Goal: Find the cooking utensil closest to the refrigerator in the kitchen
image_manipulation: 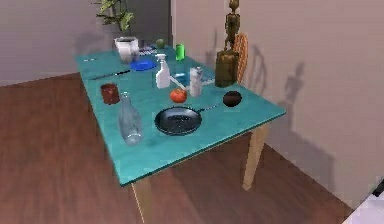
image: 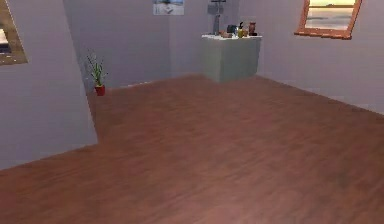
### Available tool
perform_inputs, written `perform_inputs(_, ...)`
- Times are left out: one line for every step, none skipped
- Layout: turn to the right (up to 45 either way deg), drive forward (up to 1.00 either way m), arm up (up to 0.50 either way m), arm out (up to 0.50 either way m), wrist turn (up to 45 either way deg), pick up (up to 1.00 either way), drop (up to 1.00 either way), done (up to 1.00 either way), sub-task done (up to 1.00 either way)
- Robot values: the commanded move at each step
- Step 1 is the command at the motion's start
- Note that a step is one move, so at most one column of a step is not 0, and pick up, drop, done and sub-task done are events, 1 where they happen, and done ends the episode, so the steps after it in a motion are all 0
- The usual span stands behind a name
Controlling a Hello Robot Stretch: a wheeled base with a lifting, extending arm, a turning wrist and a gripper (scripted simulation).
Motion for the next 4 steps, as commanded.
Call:
perform_inputs(0.0,0.60,0.00,0.00,0.0,0.00,0.00,0.00,0.00)
perform_inputs(45.0,0.00,0.00,0.00,0.0,0.00,0.00,0.00,0.00)
perform_inputs(9.0,0.00,0.00,0.00,0.0,0.00,0.00,0.00,0.00)
perform_inputs(0.0,1.00,0.00,0.00,0.0,0.00,0.00,0.00,0.00)
